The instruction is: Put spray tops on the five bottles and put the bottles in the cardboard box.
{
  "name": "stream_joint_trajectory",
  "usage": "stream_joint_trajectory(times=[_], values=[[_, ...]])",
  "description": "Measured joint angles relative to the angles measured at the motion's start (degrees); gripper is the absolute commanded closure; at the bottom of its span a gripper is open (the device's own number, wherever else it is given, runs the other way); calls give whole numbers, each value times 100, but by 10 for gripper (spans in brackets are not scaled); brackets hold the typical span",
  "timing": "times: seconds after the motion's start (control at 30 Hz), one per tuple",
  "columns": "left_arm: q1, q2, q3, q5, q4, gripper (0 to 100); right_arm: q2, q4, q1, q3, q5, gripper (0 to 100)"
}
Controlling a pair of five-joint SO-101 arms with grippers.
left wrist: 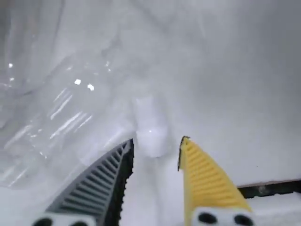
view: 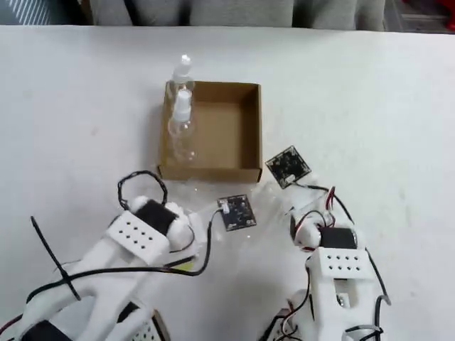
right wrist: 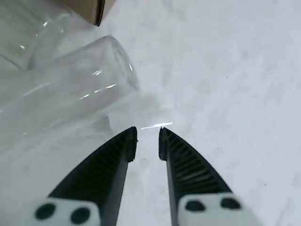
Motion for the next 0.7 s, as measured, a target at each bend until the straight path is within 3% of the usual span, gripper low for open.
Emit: stream_joint_trajectory(times=[0.6, 0.7], values=[[0, 70, 782, -9, -1108, 832, 0, 0, -26, 114, 0, 933], [-237, 70, 870, 0, -1319, 787, 0, 0, -26, 114, 0, 933]])
